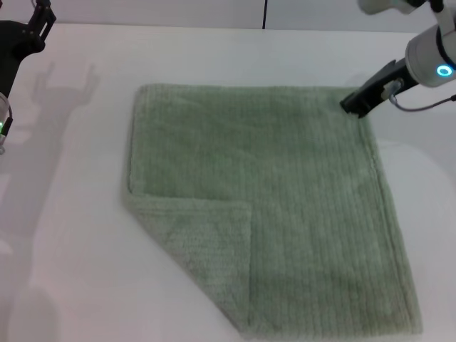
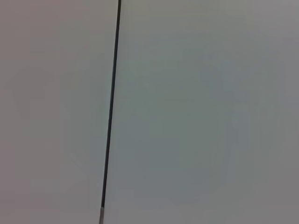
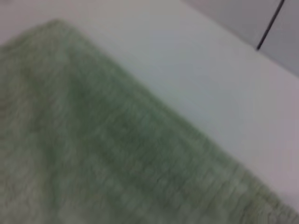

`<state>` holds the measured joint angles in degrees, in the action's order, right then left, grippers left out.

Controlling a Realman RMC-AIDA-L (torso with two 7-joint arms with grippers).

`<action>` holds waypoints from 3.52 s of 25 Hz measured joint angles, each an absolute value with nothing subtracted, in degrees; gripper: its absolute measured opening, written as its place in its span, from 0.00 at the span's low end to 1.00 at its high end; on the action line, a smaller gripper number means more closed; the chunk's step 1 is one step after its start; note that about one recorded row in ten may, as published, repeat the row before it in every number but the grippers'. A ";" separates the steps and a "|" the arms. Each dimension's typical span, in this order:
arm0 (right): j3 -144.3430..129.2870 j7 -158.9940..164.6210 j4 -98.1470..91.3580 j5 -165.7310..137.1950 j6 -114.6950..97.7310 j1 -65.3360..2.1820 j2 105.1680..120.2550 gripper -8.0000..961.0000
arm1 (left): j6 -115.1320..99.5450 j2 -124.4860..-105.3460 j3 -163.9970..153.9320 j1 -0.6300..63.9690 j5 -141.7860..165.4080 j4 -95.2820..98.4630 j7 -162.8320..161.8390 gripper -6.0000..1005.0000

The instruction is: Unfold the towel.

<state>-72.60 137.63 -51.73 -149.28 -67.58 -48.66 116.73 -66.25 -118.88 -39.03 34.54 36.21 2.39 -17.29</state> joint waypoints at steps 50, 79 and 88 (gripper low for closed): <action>-67.94 124.22 -29.95 -148.97 -56.30 -54.68 116.07 0.01 | -67.05 -118.98 -39.60 34.46 36.75 2.19 -20.03 0.79; -66.36 122.52 -26.56 -148.97 -55.17 -56.44 115.57 0.02 | -76.53 -113.62 -73.44 25.47 86.24 54.28 -91.93 0.78; -66.35 122.52 -26.54 -148.97 -55.10 -56.48 115.54 0.02 | -80.51 -116.08 -73.49 30.01 102.20 54.69 -97.69 0.78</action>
